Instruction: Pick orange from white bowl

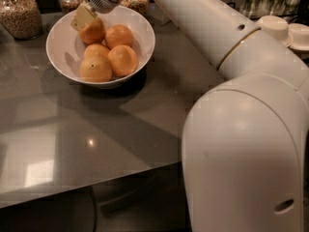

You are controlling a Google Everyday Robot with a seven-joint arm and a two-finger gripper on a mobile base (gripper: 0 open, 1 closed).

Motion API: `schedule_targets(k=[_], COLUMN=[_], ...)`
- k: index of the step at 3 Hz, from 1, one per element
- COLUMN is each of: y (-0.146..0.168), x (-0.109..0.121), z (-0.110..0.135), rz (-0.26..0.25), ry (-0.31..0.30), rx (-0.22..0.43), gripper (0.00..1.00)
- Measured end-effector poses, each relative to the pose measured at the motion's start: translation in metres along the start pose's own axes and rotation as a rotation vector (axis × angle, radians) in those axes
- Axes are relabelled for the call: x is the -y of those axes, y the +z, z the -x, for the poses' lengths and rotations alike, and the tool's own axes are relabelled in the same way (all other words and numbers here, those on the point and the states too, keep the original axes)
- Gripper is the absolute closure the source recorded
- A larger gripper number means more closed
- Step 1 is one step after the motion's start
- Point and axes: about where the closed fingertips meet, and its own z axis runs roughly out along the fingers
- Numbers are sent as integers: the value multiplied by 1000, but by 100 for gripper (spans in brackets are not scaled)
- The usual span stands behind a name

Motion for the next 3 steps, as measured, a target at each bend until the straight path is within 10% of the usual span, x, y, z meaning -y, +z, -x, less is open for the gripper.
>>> schedule_targets(k=[3], y=[16], x=[0], z=[-14], rz=[-28], ry=[-4], rx=[-82], gripper=[31])
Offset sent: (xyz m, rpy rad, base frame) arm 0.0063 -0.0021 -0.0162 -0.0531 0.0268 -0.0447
